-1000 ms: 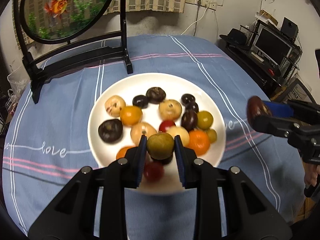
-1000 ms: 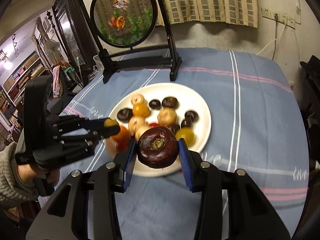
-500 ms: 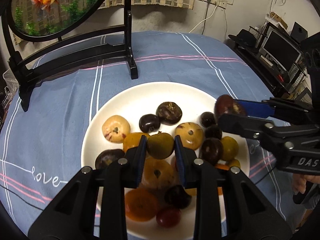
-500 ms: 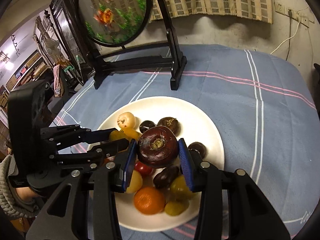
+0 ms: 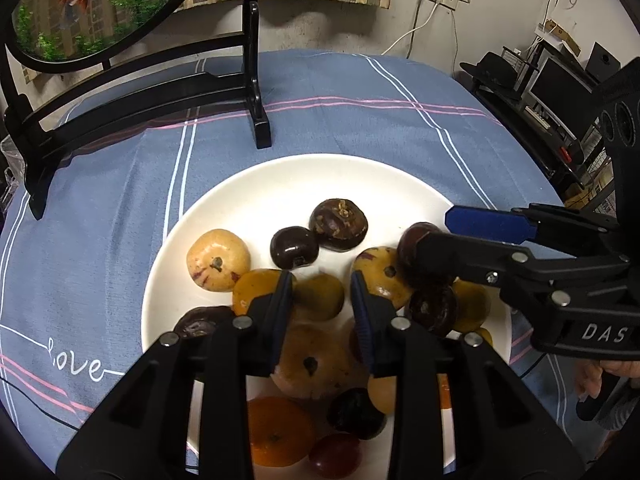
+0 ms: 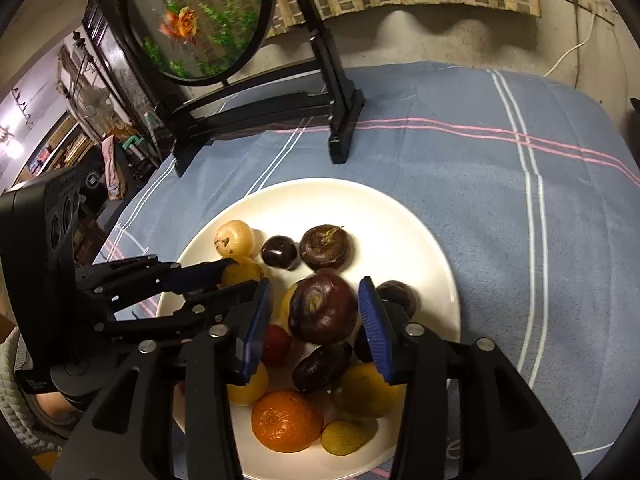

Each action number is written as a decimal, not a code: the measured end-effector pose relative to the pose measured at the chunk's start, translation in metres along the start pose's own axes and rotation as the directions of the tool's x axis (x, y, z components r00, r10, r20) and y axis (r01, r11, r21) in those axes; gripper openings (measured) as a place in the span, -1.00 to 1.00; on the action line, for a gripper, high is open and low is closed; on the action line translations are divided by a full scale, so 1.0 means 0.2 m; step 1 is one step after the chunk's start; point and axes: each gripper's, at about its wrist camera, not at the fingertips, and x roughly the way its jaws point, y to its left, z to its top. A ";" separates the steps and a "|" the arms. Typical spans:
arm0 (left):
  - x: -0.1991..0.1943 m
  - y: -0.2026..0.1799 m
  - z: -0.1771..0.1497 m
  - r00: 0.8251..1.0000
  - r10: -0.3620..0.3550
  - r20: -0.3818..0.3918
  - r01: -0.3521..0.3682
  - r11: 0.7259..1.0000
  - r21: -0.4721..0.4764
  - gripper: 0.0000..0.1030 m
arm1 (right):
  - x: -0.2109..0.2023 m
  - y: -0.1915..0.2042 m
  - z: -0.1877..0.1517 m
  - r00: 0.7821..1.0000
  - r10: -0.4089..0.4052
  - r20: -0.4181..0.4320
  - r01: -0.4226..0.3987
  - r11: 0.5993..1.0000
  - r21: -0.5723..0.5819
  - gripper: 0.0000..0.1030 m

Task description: Organize fruits

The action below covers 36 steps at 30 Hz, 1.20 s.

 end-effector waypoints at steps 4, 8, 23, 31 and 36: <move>-0.03 -0.02 0.00 1.000 0.017 0.010 -0.017 1.000 0.002 0.05 | -0.03 0.01 0.00 1.000 -0.003 0.015 0.003 1.000 -0.006 0.02; -0.10 -0.02 0.00 0.999 0.028 0.021 -0.028 1.000 -0.005 0.15 | -0.12 0.06 0.01 0.999 -0.007 0.043 0.008 1.000 -0.018 0.02; -0.61 -0.13 -0.18 0.992 0.069 0.104 -0.068 0.998 -0.010 0.72 | -0.59 0.34 -0.20 0.988 -0.041 0.152 0.048 0.998 -0.047 0.16; -0.77 -0.17 -0.39 0.995 0.076 0.065 -0.073 0.996 -0.042 0.94 | -0.66 0.43 -0.43 0.989 -0.099 0.110 0.099 0.995 0.007 0.25; -0.85 -0.19 -0.50 0.996 0.076 0.043 -0.075 0.997 -0.030 0.96 | -0.66 0.45 -0.62 0.991 -0.122 0.048 0.119 0.991 0.059 0.25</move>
